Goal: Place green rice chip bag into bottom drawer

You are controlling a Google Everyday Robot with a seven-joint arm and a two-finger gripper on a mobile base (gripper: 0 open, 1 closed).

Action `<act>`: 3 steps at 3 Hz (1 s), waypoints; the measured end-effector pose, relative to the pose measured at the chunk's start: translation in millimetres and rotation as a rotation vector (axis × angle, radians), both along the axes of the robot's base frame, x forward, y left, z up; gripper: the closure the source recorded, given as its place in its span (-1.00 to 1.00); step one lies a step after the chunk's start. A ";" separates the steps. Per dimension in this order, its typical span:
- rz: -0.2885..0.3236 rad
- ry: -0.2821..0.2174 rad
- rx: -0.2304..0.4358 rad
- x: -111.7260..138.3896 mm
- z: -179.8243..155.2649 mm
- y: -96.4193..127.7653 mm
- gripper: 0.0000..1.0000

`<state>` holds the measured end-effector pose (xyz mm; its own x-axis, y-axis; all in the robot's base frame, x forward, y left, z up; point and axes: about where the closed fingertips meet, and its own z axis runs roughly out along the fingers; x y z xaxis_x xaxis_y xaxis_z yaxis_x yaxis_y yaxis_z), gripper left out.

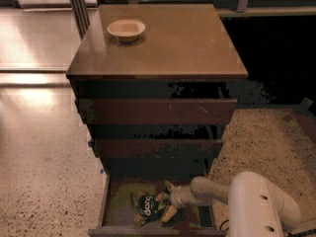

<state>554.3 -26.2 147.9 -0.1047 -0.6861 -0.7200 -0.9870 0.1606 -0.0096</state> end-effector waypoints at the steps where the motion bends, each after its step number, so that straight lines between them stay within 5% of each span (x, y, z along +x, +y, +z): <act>1: 0.000 0.000 0.000 0.0 0.0 0.0 -1.00; 2: -0.016 -0.026 0.008 2.7 13.2 -9.7 -1.00; 3: -0.084 -0.108 -0.005 10.8 45.6 -38.4 -1.00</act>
Offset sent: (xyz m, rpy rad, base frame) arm 0.0110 -0.0337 0.0416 0.0189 -0.0830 -0.0541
